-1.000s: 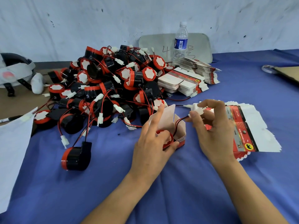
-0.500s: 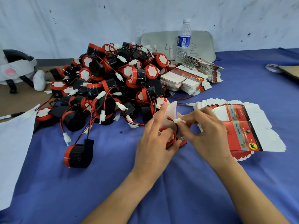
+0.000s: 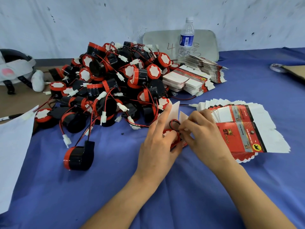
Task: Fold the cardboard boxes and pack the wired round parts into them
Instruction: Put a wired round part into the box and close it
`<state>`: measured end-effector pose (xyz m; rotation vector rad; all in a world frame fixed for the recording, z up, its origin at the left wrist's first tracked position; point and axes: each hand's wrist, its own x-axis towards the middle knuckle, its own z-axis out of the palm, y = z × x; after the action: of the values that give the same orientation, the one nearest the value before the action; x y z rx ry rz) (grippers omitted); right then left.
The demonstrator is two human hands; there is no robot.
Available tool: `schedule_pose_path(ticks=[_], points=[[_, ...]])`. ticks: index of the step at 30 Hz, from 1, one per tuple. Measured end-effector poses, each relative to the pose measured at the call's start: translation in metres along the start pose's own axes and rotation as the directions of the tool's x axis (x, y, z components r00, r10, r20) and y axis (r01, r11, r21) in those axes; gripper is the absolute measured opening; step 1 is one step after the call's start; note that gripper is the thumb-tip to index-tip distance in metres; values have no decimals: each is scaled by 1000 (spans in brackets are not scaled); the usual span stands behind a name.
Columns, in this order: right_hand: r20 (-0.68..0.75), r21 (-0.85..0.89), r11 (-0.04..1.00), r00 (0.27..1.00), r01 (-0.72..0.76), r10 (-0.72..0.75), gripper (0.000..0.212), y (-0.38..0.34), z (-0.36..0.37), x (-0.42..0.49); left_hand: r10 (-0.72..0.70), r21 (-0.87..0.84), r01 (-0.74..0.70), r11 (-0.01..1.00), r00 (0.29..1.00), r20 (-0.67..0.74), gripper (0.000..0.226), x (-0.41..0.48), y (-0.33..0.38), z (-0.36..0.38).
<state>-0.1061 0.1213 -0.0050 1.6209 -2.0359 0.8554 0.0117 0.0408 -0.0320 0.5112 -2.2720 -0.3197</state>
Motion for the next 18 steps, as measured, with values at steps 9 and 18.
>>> schedule_pose_path(ticks=[9, 18], points=[[28, -91, 991, 995, -96, 99, 14, -1, 0, -2, -13, 11, 13, 1000, 1000, 8, 32, 0, 1, 0], [286, -362, 906, 951, 222, -119, 36, -3, -19, 16, 15, -19, -15, 1000, 1000, 1, 35, 2, -2, 0]])
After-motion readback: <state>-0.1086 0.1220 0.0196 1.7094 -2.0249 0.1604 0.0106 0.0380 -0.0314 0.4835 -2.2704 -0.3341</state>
